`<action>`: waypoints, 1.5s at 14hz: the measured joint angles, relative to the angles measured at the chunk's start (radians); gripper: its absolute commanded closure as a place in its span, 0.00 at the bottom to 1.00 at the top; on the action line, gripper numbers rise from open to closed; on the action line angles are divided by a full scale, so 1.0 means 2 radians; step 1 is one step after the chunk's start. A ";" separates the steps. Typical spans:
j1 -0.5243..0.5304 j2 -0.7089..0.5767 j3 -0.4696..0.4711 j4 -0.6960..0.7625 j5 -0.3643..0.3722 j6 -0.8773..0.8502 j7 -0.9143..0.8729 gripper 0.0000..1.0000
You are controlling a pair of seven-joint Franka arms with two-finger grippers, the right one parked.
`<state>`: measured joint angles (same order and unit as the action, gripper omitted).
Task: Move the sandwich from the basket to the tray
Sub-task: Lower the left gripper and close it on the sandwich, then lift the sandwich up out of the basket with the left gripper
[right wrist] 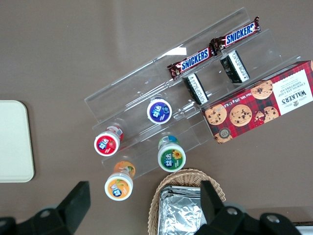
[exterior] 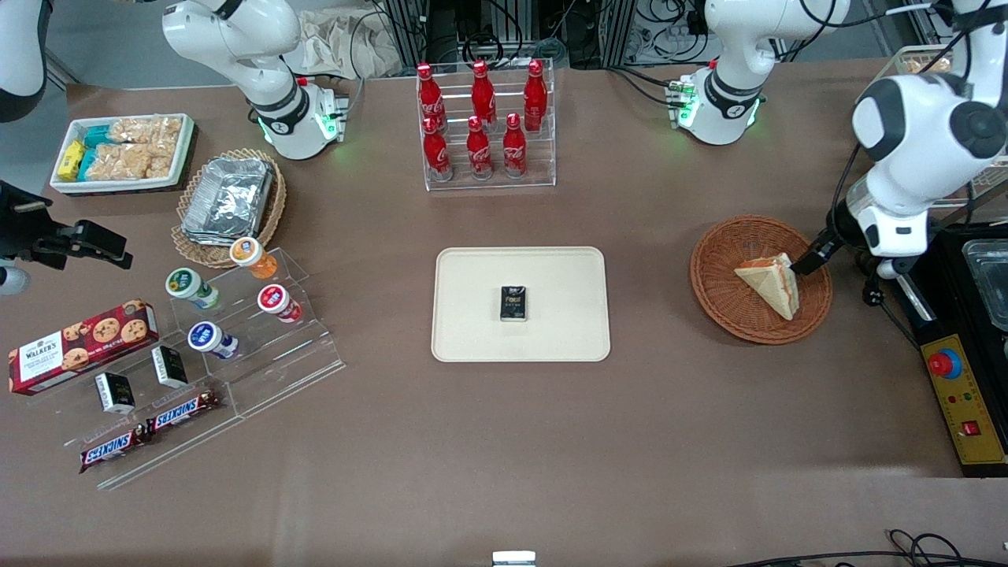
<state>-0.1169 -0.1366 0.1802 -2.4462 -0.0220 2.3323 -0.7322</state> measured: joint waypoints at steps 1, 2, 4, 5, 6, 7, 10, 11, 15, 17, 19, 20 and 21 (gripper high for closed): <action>0.000 0.012 0.000 -0.009 0.000 0.023 -0.007 0.00; 0.000 0.023 0.000 -0.017 0.000 0.043 -0.011 0.00; 0.000 0.043 0.000 -0.033 0.000 0.079 -0.013 0.00; 0.000 0.050 0.000 -0.039 0.000 0.093 -0.013 0.00; 0.000 0.057 0.000 -0.045 0.000 0.104 -0.013 0.00; 0.000 0.064 0.000 -0.049 0.000 0.113 -0.013 0.00; 0.000 0.082 0.000 -0.057 -0.001 0.135 -0.012 0.01; 0.000 0.088 0.000 -0.058 -0.001 0.139 -0.012 0.17; 0.000 0.105 0.000 -0.058 -0.001 0.152 -0.011 1.00; 0.000 0.105 0.000 -0.057 -0.002 0.154 -0.012 1.00; -0.001 0.104 -0.001 -0.056 -0.003 0.156 -0.016 1.00; -0.003 0.102 -0.002 -0.054 -0.003 0.156 -0.017 1.00; -0.004 0.098 -0.003 -0.053 -0.003 0.156 -0.017 1.00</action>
<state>-0.1258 0.0595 0.1748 -2.5523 -0.0286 2.6445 -0.7657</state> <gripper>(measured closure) 0.626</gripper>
